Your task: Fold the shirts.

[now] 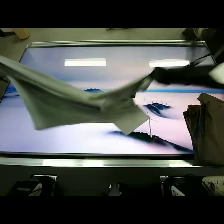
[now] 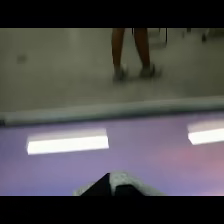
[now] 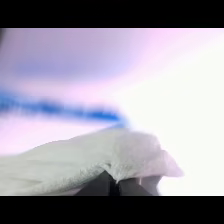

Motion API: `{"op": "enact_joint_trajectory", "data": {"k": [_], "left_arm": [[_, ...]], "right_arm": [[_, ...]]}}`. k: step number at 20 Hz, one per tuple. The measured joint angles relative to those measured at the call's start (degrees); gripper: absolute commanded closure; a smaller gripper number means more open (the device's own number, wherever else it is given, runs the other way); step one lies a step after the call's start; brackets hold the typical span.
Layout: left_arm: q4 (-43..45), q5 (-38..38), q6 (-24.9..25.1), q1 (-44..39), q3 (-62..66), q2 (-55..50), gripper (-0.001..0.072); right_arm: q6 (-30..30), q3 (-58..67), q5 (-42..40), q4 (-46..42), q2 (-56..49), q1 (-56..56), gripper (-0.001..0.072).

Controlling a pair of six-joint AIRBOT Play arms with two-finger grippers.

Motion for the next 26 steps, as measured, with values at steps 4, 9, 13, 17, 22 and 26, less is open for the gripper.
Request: {"op": "enact_joint_trajectory", "data": {"k": [4, 9, 13, 17, 22, 26], "left_arm": [[0.52, -3.13, -1.29, 0.0, 17.31, 0.9, 0.0682], [2.89, -10.8, -1.88, -0.02, 23.34, -0.46, 0.0682], [3.91, -16.76, -2.01, -0.02, 23.74, -6.08, 0.0682], [4.76, -22.32, -2.03, 0.0, 17.68, -15.98, 0.068], [5.68, -23.41, -2.99, 0.02, 8.59, -32.85, 0.068], [4.7, -23.76, -6.32, 0.04, 6.4, -45.33, 0.0677]], "right_arm": [[4.35, 12.41, -5.35, -12.76, 16.39, -3.04, 0.0691], [9.44, 16.11, -7.02, -22.71, 22.75, -3.96, 0.069], [10.38, 16.76, -5.97, -26.4, 18.05, -4.13, 0.0689], [10.54, 16.92, -2.62, -28.52, 4.68, -4.15, 0.0689], [14.56, 16.94, -4.31, -24.98, -17.88, -4.15, 0.0688], [18.01, 16.94, -1.75, -15.43, -33.35, -4.17, 0.0688]]}}
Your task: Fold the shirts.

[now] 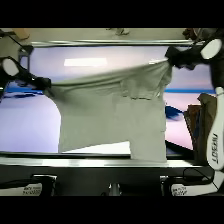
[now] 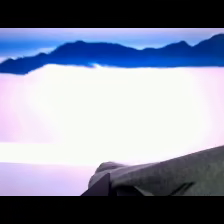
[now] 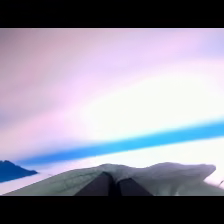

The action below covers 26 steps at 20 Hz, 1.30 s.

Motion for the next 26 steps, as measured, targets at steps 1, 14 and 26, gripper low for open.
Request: {"op": "enact_joint_trajectory", "data": {"k": [1, 14, 26], "left_arm": [[-1.25, -0.09, -0.9, 0.0, -0.22, -2.27, 0.063], [-18.84, -11.41, 8.13, 17.64, -20.15, 5.33, 0.0103], [-32.68, 3.85, 14.86, 20.9, -58.58, 21.38, 0.0108]], "right_arm": [[0.63, 0.04, 0.92, 2.71, -2.82, 0.02, 0.0688], [-8.2, -5.68, 28.0, 7.34, -6.56, -14.21, 0.0243], [-12.79, -16.0, 29.27, 5.44, -4.26, -13.84, 0.028]]}}
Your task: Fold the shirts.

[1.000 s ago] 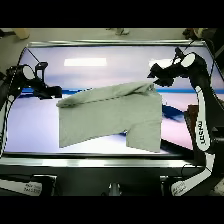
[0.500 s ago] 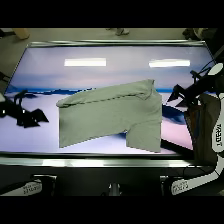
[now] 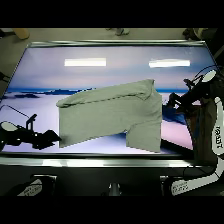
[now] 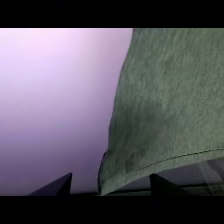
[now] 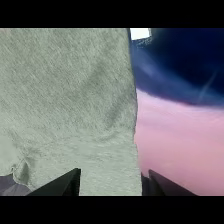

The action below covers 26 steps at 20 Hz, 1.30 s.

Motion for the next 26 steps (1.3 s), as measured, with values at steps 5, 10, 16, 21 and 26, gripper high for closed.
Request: {"op": "enact_joint_trajectory", "data": {"k": [5, 10, 16, 21, 26], "left_arm": [[-4.09, 4.5, -1.2, -5.66, -1.11, -3.13, 0.0649], [-5.55, 6.93, -1.29, -7.72, -0.83, -3.85, 0.068], [-6.03, 7.26, -0.68, -8.11, 1.07, -3.13, 0.068], [-5.73, 6.12, 0.61, -7.21, 7.63, -2.69, 0.0684], [-3.34, 4.02, 1.01, -6.08, 36.13, 4.52, 0.0683]], "right_arm": [[-0.31, -1.03, -0.5, -2.91, 0.04, 0.17, 0.0178], [-3.02, -7.3, -6.62, -0.68, -0.46, 0.35, 0.0245], [-5.64, -10.23, -10.51, 4.55, -5.01, 0.28, 0.0607], [-7.37, -9.49, -11.61, 6.32, -5.86, 0.46, 0.0692], [-9.66, 5.73, -11.1, 7.98, 9.99, 0.24, 0.069]]}}
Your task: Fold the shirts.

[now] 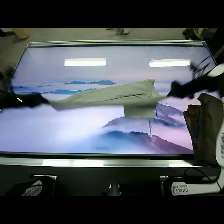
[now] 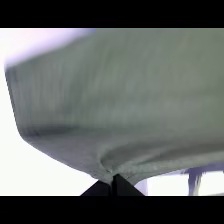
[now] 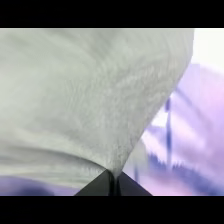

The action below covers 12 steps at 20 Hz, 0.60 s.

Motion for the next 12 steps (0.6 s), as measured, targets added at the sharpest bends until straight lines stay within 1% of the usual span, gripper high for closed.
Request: {"op": "enact_joint_trajectory", "data": {"k": [3, 5, 8, 10, 12], "left_arm": [[2.25, 3.3, 0.0, 0.48, 25.38, 5.7, 0.0683], [4.7, 5.25, -1.42, 0.61, 38.12, 9.11, 0.0683], [7.54, 5.11, -4.11, 0.76, 46.47, 13.84, 0.0683], [9.68, 2.69, -5.03, 0.76, 48.37, 15.67, 0.0683], [12.5, 0.61, -5.49, 0.76, 49.18, 16.39, 0.0683]], "right_arm": [[-0.46, 11.98, -5.92, -2.1, 16.81, -0.02, 0.0691], [-0.42, 16.06, -10.19, -4.9, 27.36, -0.07, 0.0691], [1.77, 18.99, -11.87, -10.01, 39.39, -0.09, 0.069], [3.13, 19.78, -10.19, -13.03, 43.25, -0.09, 0.069], [3.91, 20.2, -8.37, -14.64, 44.87, -0.09, 0.069]]}}
